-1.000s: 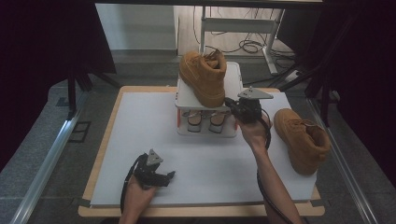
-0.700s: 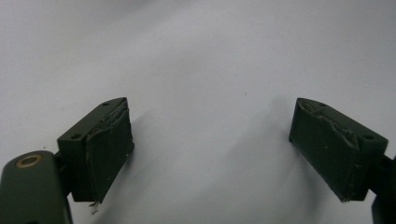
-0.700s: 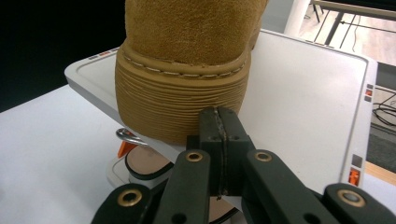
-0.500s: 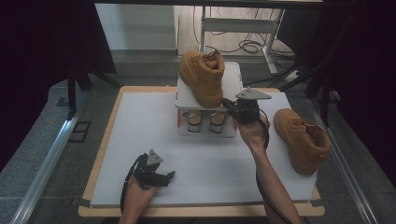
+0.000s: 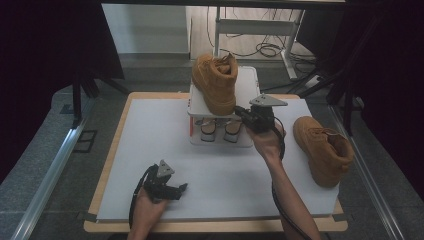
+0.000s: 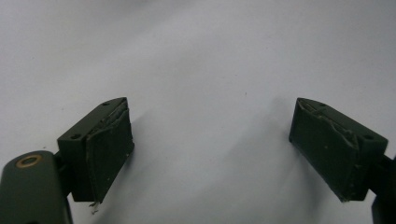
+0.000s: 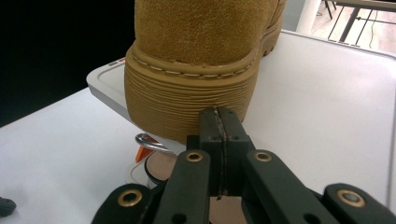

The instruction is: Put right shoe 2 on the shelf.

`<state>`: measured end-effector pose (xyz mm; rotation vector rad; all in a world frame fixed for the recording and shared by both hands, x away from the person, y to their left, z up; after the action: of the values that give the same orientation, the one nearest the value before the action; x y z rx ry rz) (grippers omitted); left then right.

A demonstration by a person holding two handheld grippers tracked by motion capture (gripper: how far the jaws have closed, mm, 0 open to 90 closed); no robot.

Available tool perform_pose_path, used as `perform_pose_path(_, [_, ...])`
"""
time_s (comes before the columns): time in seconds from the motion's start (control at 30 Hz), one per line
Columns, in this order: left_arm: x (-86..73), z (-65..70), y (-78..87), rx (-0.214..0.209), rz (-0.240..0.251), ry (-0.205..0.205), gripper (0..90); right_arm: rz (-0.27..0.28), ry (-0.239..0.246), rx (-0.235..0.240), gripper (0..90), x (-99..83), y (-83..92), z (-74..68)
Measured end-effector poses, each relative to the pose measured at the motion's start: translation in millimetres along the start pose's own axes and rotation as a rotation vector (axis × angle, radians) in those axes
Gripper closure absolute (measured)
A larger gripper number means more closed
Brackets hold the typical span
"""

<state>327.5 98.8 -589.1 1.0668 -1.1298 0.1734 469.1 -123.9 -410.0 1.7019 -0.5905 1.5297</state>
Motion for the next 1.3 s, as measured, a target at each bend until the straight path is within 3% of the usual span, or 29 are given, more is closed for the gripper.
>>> perform_pose_path(1.3, [0.3,0.0,-0.2,-0.001,0.004,-0.002,13.1,-0.014,0.096,0.086,90.0,5.5,-30.2,-45.8])
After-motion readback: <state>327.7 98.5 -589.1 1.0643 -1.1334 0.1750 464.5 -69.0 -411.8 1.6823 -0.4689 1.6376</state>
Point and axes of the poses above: each handheld gripper's, and its own axes: y roughly backward along the jaws, x roughly out of its top, z roughly to its right, the point moved 9 cm from there along -y, roughly forward along the jaws, and after that the axes turned 9 degrees about z, right-handed, at the moved point
